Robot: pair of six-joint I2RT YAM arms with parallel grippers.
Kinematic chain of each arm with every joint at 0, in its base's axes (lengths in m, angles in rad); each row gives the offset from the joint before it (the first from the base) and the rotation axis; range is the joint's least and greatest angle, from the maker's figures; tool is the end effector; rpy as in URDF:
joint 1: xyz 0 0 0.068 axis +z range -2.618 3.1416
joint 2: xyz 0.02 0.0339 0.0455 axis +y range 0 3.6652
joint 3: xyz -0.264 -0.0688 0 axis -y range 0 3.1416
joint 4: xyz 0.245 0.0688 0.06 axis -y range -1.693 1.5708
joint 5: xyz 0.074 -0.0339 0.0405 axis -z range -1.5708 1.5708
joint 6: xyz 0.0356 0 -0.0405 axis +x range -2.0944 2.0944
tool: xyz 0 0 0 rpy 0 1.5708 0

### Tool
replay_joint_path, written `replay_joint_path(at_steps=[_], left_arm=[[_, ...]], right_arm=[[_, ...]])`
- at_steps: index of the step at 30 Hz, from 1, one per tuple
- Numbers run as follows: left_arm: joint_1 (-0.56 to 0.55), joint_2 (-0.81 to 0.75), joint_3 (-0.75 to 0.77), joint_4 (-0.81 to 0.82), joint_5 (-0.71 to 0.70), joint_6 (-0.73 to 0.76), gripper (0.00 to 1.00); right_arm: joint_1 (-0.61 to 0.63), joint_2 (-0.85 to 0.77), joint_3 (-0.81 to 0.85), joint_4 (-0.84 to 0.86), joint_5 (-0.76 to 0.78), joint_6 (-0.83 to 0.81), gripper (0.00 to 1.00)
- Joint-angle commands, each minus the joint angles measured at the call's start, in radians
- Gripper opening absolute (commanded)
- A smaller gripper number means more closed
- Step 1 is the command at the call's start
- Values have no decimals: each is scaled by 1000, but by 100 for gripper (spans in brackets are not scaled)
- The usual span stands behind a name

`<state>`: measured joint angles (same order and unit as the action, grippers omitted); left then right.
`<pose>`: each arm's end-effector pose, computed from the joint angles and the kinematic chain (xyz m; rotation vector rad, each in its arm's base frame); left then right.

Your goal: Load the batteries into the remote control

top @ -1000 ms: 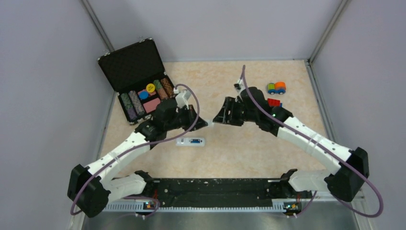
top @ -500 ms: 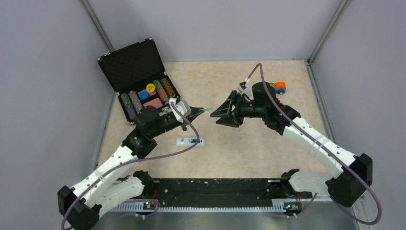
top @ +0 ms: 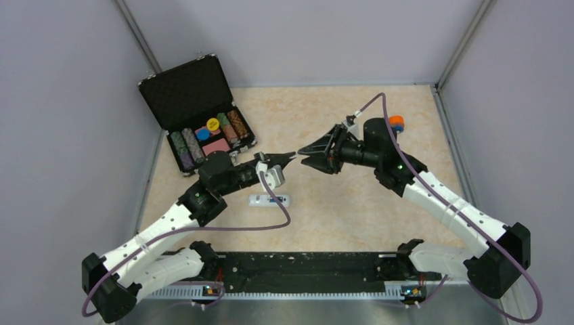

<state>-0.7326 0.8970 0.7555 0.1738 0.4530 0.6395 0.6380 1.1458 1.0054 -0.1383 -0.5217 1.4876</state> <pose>0.1474 -0.1535 0.3481 1.2384 0.9435 -0.4215 0.2007 0.1709 0.3503 0.5208 2.2630 1.7953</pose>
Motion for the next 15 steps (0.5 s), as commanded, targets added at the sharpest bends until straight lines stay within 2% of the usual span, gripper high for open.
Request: replay_joint_path(at_steps=[1,5,10,12,15], left_arm=[[-26,-10,31,52,-20,78,0],[-55,-17,11,72,-40,127,0],[-81,-13,8,85,-75,154,1],[-86,-11,11,84,-81,140,6],[-92,-16,12,86,-84,81,24]], right_arm=[[-7,-45,-46,81,68,120,35],[-8,-49,-72,117,87,175,29],[-7,-54,-89,129,105,208,11],[-7,-57,-102,173,105,224,2],[-5,-71,-137,230,111,266,0]])
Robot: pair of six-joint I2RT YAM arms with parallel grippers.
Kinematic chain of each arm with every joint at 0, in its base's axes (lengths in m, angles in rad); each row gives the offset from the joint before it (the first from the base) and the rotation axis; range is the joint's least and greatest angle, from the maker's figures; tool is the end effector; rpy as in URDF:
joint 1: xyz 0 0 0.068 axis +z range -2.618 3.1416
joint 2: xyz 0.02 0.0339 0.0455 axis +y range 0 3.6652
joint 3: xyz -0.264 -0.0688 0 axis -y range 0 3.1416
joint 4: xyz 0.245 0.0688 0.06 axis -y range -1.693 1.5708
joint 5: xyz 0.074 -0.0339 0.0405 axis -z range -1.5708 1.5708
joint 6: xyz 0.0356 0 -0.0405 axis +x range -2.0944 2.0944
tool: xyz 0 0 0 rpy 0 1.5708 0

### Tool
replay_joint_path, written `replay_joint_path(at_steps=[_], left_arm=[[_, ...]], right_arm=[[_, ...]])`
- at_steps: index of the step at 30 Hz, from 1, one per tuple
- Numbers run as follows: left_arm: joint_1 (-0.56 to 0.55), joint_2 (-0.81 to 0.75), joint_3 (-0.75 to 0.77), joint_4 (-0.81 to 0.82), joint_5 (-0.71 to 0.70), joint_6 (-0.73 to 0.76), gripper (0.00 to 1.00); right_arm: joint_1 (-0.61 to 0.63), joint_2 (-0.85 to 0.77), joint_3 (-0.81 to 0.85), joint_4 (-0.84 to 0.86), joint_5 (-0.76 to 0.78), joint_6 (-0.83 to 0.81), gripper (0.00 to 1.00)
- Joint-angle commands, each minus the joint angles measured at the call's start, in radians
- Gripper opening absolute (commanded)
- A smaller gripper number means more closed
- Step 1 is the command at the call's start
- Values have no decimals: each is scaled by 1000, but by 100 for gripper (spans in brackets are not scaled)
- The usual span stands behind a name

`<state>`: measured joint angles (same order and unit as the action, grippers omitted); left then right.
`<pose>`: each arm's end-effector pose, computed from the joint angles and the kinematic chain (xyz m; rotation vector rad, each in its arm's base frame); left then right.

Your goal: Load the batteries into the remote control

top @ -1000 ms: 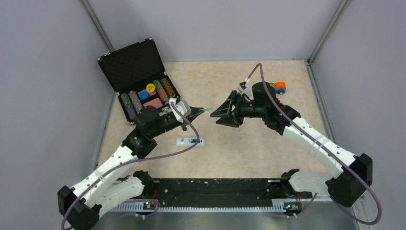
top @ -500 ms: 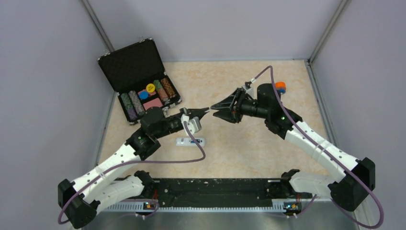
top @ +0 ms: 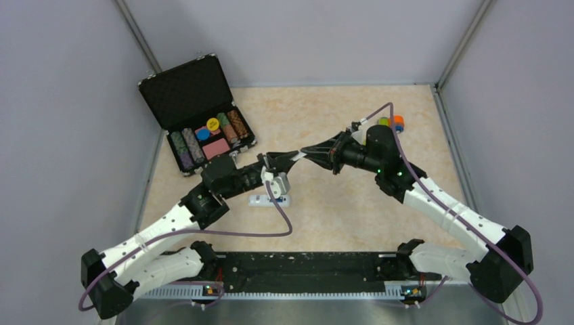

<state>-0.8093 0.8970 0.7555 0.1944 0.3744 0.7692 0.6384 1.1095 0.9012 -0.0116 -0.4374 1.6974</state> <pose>0.1377 -0.1634 0.3503 1.2759 0.8441 -0.3158 0.1984 0.1660 0.3348 0.7991 2.1670 1.8740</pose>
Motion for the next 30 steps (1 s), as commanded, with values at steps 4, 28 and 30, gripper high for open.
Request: replay_joint_path(at_steps=[4,28,30], left_arm=[[-22,-26,-7,82,4,-128,48],[-30,-135,-96,213,-194,-1201,99],[-30,-150,-117,275,-316,-1299,95]], right_arm=[[-6,-62,-54,147,58,103,0],[-41,-158,-26,104,341,-233,0],[-50,-161,-7,80,353,-283,0]])
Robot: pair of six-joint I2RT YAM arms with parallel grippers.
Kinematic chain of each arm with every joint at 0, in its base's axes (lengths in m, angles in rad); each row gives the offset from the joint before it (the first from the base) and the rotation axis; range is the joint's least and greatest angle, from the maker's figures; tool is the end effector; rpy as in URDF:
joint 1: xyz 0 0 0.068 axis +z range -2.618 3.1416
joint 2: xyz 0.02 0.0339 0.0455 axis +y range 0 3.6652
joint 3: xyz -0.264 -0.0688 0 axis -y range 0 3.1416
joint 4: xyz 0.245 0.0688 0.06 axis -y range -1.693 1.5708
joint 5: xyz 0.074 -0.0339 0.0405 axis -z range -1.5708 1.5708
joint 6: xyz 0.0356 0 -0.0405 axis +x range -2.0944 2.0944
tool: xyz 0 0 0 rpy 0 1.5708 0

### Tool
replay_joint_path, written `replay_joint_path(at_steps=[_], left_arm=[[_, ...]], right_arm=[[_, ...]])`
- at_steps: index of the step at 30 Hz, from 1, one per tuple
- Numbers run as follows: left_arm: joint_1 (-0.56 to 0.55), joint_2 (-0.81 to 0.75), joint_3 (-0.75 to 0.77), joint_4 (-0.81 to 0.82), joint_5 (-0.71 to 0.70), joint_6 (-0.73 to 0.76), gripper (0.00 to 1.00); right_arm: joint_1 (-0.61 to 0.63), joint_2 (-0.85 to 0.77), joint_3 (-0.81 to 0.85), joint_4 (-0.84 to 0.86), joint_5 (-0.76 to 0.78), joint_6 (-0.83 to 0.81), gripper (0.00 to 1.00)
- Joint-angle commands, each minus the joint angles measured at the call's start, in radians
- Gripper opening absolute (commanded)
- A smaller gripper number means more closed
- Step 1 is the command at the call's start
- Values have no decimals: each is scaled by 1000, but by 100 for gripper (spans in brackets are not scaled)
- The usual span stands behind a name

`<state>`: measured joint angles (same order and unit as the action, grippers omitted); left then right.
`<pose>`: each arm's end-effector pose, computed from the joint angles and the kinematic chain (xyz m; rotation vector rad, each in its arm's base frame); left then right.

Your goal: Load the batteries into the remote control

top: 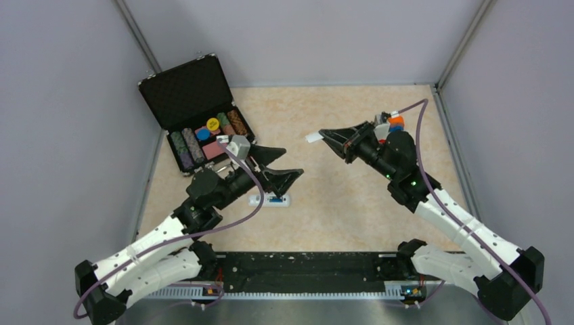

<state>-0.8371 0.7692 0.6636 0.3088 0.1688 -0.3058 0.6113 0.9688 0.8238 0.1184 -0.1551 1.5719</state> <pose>0.1209 -0.1430 0.3530 0.5248 1.3567 -1.0632 0.1858 0.1369 0.3522 0.7597 1.7732 1.7310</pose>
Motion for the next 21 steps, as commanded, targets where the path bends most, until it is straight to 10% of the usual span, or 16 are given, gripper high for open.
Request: replay_joint_path(at_steps=[1,4,11,16,21], left_arm=[[-1,-28,-26,164,-185,-271,94],[1,-20,62,47,-335,-402,92],[56,176,287,-253,-202,-848,93],[163,318,101,357,111,-1311,79],[160,424,230,323,236,-1292,69]], right_arm=[[-29,-24,74,-56,73,-176,0],[-56,-30,88,-57,60,-231,0],[-63,-20,135,-27,6,-340,0],[-63,-33,128,32,-17,-377,0],[-64,-24,122,84,-46,-381,0]])
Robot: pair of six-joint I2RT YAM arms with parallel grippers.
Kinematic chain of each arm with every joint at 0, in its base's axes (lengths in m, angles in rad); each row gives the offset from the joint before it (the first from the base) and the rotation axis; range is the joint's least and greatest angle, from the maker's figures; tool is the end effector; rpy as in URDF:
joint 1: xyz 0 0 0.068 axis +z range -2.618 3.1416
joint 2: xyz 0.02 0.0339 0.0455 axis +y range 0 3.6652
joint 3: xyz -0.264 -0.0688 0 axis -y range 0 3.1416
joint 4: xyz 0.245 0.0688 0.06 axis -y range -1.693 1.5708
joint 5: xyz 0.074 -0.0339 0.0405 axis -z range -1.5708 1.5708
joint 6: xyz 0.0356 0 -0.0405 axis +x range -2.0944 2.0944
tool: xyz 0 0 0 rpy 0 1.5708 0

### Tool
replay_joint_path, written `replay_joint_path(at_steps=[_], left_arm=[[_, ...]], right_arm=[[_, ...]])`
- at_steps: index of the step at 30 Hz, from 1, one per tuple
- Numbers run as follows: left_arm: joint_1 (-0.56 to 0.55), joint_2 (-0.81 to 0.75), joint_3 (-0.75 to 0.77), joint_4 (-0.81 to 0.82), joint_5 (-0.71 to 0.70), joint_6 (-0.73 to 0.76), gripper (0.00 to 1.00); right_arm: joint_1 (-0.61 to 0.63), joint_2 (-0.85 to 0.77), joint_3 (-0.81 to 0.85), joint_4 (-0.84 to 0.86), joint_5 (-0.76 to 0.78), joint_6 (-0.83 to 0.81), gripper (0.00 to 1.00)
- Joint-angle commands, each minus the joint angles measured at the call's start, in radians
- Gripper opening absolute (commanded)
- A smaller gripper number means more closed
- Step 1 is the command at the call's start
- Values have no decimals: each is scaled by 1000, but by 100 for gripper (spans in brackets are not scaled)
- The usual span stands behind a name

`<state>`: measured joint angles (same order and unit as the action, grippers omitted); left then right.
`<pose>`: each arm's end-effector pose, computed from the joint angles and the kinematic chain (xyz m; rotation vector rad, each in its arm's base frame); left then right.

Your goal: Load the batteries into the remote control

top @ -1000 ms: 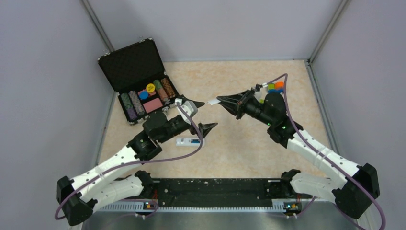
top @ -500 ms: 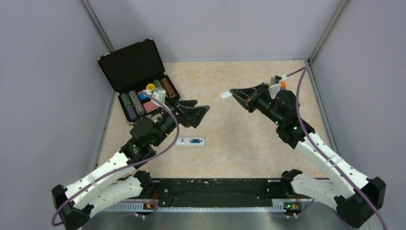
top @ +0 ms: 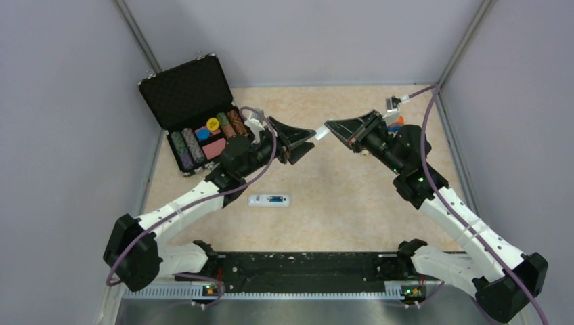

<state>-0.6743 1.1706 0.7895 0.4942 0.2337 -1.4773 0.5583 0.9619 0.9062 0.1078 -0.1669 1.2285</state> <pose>0.2095 -0.1780 0.3335 -0.4776 1.7205 -1.8435 0.1885 0.1247 0.3820 0.4247 1.6828 1.5099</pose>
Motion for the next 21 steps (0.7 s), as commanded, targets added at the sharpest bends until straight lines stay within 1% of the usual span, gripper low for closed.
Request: replay_joint_path(at_steps=[1,5,10,13,16,18,19,21], left_arm=[[-2,32,121,121,181,-106,67],[-1,34,129,108,162,-76,54],[-1,27,128,104,159,-68,49],[-1,32,133,103,171,-69,42],[-1,38,134,101,177,-70,31],[-1,47,137,109,188,-70,20],[-2,49,138,111,193,-70,17],[-1,57,146,112,202,-53,3]], right_arm=[[-11,-14,39,101,-41,-39,0],[-11,-11,35,94,-41,-44,0],[-10,-13,20,89,-35,-45,0],[-10,-7,12,93,-38,-43,0],[-10,1,8,95,-43,-43,0],[-10,4,4,93,-47,-41,0],[-9,6,2,92,-50,-41,0],[-10,9,1,81,-53,-41,0]])
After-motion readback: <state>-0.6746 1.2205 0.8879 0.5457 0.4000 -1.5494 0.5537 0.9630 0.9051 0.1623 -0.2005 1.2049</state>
